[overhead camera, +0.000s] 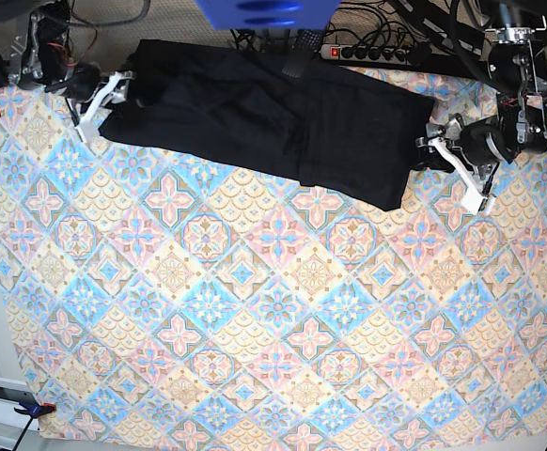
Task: Fold the T-shirt properly
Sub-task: 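Release and regrasp the folded strip ends, flattening the bundle, then grasp the folded black shirt with both grippers and fold it over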
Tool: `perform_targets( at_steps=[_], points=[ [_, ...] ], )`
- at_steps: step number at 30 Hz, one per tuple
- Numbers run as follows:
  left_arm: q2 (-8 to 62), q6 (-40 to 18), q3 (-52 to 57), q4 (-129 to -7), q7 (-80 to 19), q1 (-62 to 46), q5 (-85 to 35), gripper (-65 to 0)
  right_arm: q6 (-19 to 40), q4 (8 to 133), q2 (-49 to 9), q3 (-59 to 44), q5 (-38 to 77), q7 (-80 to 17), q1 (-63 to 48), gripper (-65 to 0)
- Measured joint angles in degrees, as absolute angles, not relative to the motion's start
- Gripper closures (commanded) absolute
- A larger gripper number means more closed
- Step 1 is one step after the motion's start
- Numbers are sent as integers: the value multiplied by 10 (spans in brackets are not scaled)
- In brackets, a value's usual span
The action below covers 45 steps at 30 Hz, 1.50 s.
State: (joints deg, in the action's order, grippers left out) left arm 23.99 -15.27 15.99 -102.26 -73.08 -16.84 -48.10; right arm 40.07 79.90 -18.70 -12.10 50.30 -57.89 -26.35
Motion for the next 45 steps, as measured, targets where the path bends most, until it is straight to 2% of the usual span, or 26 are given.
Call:
perform_targets(
  at_steps=[9,11,14,19,26,34,45],
  points=[
    [239,-153,160,-1022,-731,-154,-482,-346,403,795,-165,-119,511,-572,-265,-431],
    [240,-153,160,-1022,-732,-151,-482,-346,403,794,-165,-113,511,-570,-265,-411],
    [239,-153,160,-1022,-731,-146,-482,-346,402,782,-164,-111,513,-566,-262,-301],
    [239,-153,160,-1022,-732,-145,-482,-346,403,772,-156,-104,498,-604,-238,-7],
    [240,-153,160,-1022,-731,-144,-482,-346,406,742,-156,-124,498,-615,-192,-5],
    [241,-153,163,-1022,-731,-145,-482,-346,394,741,-216,-166,479,-613,-129,-5],
    [239,-153,163,-1022,-731,-146,-482,-343,397,774,-227,-164,364,-661,-80,-5]
  ],
)
